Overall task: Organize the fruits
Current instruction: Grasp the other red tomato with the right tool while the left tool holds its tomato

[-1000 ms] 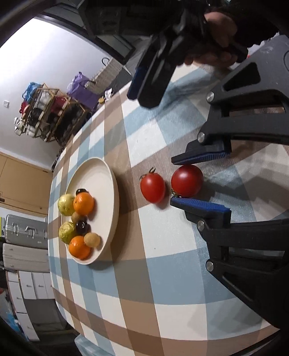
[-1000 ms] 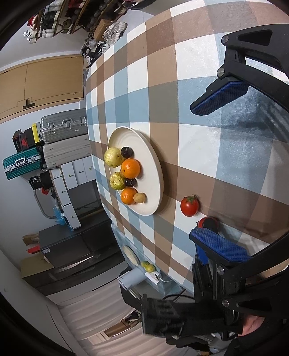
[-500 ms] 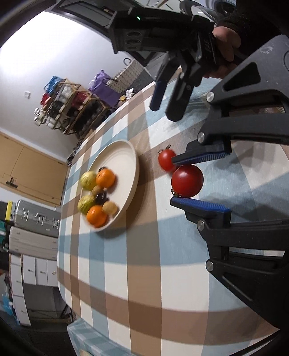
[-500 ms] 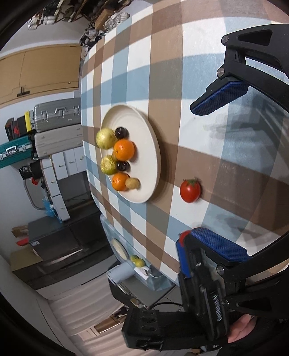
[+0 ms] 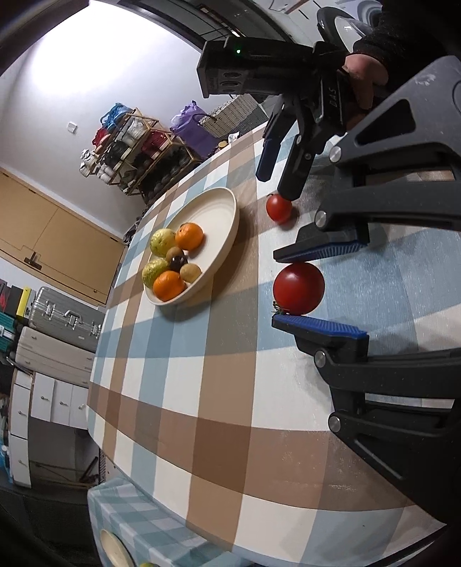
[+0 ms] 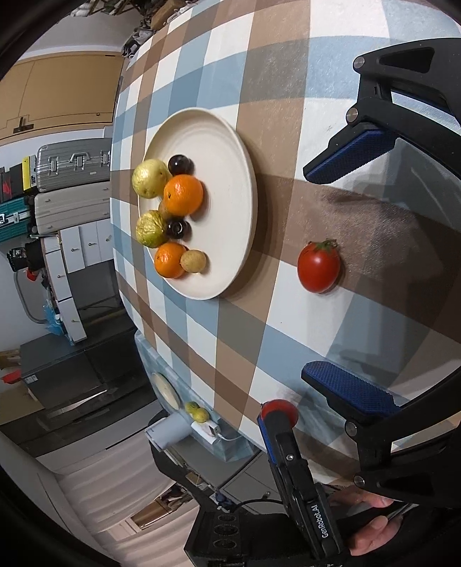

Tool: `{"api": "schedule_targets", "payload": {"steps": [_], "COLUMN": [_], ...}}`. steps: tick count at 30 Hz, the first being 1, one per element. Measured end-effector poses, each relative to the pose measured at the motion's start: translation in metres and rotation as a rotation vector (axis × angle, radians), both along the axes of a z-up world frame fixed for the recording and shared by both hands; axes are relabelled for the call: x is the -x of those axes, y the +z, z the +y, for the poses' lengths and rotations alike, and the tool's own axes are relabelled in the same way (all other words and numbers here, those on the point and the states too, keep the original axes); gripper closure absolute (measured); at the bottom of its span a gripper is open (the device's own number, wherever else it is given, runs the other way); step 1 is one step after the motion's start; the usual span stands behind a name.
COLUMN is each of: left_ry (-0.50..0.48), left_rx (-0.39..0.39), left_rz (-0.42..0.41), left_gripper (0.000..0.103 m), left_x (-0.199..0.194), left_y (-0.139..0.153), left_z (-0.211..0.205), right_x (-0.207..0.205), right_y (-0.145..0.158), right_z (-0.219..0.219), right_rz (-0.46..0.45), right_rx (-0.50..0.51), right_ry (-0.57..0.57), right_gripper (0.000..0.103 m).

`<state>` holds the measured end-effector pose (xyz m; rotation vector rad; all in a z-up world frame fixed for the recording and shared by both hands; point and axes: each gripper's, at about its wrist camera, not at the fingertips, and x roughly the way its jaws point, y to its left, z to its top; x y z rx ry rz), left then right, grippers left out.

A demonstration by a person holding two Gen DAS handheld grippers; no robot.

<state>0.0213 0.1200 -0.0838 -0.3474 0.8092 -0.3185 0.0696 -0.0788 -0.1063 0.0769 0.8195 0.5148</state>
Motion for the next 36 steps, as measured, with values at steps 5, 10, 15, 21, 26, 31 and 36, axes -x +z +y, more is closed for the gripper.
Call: {"api": "schedule_targets", "payload": {"steps": [5, 10, 15, 21, 26, 31, 36], "left_ry": [0.001, -0.009, -0.005, -0.009, -0.016, -0.039, -0.069], "left_rx": [0.015, 0.020, 0.028, 0.014, -0.002, -0.025, -0.037], "left_rz": [0.004, 0.009, 0.020, 0.015, 0.009, -0.003, -0.011], "left_gripper": [0.076, 0.076, 0.076, 0.076, 0.076, 0.076, 0.076], "left_x": [-0.002, -0.003, -0.007, -0.009, -0.015, -0.025, -0.044], "left_y": [-0.004, -0.007, -0.009, -0.006, 0.000, 0.008, 0.017], "left_z": [0.006, 0.008, 0.009, 0.004, -0.004, -0.020, -0.042], "right_x": [-0.008, -0.010, -0.010, -0.009, -0.005, -0.005, -0.004], "right_y": [-0.005, -0.008, -0.010, -0.016, -0.015, -0.009, 0.000], "right_z": [0.011, 0.018, 0.021, 0.015, 0.006, -0.005, -0.024], "right_rz": [0.022, 0.036, 0.045, 0.054, 0.046, 0.028, 0.003], "right_rx": [0.035, 0.061, 0.105, 0.110, 0.067, 0.014, -0.049], "right_ry": [0.001, 0.009, 0.010, -0.010, -0.008, -0.022, -0.044], "right_gripper": [0.019, 0.030, 0.047, 0.068, 0.069, 0.069, 0.069]}}
